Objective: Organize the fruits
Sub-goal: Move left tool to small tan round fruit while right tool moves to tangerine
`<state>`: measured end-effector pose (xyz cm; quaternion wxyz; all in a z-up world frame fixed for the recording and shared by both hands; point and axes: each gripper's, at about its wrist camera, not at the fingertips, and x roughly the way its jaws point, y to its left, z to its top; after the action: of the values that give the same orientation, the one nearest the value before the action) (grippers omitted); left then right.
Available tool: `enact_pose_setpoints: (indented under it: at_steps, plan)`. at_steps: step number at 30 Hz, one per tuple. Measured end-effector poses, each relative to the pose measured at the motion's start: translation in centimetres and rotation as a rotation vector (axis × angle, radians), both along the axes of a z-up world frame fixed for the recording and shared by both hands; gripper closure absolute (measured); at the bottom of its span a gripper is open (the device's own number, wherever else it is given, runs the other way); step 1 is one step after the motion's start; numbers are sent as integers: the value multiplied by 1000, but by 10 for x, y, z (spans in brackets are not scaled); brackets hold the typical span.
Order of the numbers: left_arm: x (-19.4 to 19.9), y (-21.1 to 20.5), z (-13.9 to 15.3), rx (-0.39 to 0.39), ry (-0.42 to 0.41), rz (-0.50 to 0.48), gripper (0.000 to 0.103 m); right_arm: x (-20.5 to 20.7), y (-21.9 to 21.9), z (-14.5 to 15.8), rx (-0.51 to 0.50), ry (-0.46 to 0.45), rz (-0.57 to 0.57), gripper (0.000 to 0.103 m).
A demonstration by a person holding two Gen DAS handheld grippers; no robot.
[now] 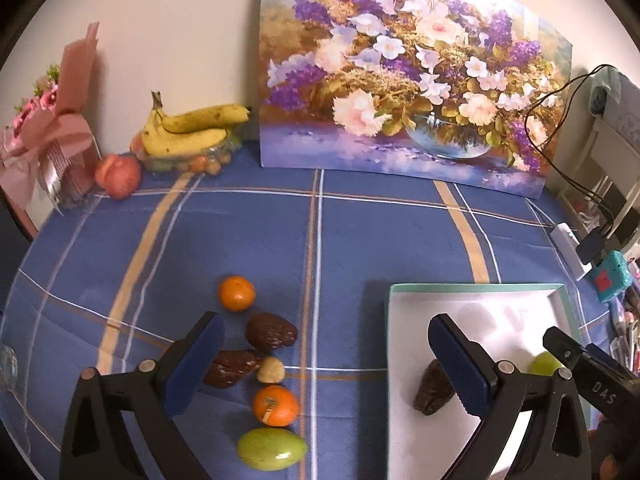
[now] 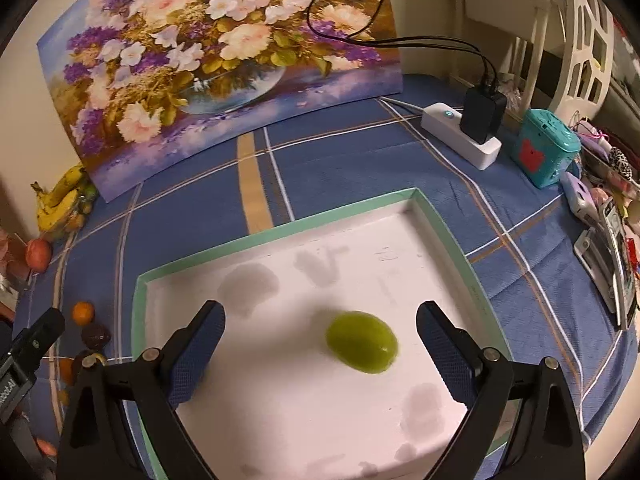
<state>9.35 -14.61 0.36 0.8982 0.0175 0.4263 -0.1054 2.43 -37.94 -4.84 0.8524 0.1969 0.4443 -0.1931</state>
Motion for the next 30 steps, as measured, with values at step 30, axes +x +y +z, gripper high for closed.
enact_pose_setpoints:
  at_steps: [30]
  plan:
    - [25, 144, 22, -112, 10, 160, 0, 37, 92, 15, 148, -157, 211, 7]
